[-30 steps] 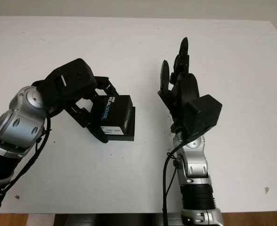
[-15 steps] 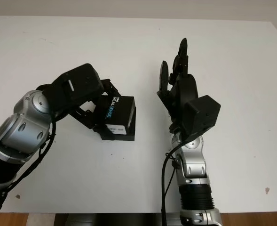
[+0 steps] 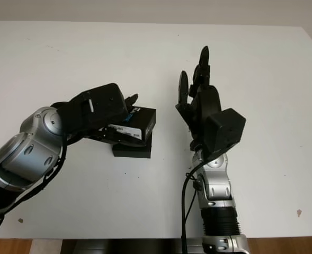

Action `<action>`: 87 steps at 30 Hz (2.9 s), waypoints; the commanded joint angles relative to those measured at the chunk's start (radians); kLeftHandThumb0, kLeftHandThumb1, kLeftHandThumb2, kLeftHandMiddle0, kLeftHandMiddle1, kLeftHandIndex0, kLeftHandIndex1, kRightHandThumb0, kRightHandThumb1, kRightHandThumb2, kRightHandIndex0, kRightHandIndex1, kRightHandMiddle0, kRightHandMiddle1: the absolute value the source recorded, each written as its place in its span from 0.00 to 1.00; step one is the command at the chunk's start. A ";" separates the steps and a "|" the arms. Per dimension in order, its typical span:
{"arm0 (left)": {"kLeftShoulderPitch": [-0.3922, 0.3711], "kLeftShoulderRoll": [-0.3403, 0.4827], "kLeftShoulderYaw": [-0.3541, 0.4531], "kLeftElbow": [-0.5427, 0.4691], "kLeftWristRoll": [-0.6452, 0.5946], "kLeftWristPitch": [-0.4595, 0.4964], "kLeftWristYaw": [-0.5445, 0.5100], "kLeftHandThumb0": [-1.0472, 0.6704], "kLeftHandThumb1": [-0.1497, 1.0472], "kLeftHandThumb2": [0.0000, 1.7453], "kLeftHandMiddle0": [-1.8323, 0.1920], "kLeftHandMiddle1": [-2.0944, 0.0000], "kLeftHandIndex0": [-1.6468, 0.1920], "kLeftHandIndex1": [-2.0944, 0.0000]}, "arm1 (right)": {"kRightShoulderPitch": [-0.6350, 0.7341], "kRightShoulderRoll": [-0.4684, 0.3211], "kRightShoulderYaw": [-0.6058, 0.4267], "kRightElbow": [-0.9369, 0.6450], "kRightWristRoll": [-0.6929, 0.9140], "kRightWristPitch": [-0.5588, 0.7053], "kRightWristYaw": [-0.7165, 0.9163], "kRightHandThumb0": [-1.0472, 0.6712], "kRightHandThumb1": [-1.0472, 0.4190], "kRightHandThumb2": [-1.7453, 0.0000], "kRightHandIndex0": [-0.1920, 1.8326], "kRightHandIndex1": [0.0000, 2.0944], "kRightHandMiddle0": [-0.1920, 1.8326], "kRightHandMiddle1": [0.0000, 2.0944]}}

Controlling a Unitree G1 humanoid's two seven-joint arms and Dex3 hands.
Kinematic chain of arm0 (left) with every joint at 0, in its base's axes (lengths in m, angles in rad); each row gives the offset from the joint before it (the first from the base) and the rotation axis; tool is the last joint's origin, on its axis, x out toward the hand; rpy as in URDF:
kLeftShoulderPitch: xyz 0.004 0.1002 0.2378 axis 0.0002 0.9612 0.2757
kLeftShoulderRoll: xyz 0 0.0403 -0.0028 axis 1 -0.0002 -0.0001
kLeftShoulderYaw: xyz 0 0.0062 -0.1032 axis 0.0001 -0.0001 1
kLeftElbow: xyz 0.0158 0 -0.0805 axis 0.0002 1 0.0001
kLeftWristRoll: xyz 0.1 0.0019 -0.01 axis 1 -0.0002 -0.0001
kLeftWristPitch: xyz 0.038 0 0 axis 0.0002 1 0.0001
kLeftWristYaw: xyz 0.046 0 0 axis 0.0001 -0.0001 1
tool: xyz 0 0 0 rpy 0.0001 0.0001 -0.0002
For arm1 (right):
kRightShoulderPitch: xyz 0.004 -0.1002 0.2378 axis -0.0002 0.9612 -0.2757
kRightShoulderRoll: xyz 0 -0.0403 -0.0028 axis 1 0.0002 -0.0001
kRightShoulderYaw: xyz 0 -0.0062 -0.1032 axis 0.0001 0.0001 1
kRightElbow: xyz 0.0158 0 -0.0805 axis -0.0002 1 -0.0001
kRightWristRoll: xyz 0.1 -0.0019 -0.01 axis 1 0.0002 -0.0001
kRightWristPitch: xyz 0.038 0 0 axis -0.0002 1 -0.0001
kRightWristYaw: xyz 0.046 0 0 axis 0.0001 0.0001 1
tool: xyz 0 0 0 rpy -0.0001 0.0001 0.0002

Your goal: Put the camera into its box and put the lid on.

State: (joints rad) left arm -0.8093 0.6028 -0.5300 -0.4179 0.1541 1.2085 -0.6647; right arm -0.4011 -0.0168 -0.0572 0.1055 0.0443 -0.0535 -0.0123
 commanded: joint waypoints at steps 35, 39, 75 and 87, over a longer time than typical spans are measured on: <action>-0.043 0.204 0.017 -0.217 -0.289 0.079 -0.064 0.28 1.00 0.15 1.00 1.00 1.00 1.00 | -0.008 0.000 0.006 -0.007 -0.014 0.047 -0.019 0.21 0.00 0.66 0.00 0.00 0.00 0.00; -0.047 0.241 0.002 -0.235 -0.286 0.035 -0.075 0.27 1.00 0.16 1.00 1.00 1.00 1.00 | -0.006 0.001 0.007 -0.003 -0.019 0.045 -0.017 0.21 0.00 0.65 0.00 0.00 0.00 0.00; 0.320 0.130 0.413 -0.064 0.244 -0.840 0.151 0.24 1.00 0.14 0.79 0.80 0.87 0.96 | 0.003 -0.024 -0.002 0.030 -0.023 0.018 0.025 0.21 0.00 0.67 0.00 0.00 0.00 0.00; 0.261 0.194 0.529 0.161 -0.018 -0.924 -0.043 0.02 0.98 0.03 1.00 0.99 1.00 1.00 | 0.006 -0.034 -0.013 0.041 -0.017 0.017 0.029 0.21 0.00 0.69 0.00 0.00 0.00 0.01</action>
State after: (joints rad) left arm -0.5278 0.7758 -0.0128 -0.2628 0.1454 0.2951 -0.6900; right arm -0.4004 -0.0427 -0.0638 0.1542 0.0222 -0.0334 0.0152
